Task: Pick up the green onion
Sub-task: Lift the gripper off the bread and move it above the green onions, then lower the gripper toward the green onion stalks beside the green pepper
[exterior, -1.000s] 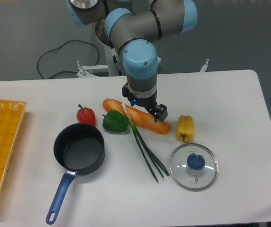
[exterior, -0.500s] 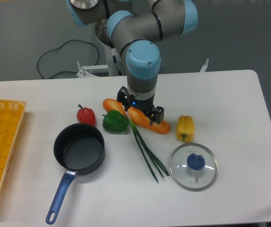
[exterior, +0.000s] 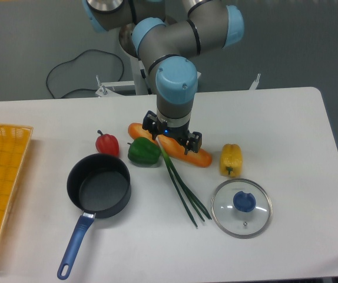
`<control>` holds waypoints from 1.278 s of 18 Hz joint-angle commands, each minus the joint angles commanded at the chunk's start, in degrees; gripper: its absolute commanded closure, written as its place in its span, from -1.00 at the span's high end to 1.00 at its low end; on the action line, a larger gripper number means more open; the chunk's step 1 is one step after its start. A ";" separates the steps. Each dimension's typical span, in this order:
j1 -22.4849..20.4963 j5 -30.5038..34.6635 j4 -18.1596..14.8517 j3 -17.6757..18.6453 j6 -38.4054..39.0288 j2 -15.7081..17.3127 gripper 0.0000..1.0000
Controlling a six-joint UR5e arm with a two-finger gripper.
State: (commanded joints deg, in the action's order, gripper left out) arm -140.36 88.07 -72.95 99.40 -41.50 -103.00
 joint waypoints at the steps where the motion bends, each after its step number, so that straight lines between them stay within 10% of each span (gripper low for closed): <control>1: 0.09 0.00 0.00 0.00 1.75 -0.35 1.00; 23: 1.93 5.18 0.70 -3.96 14.16 -9.23 1.00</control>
State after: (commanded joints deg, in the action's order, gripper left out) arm -138.43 93.25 -72.25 95.45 -27.33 -112.24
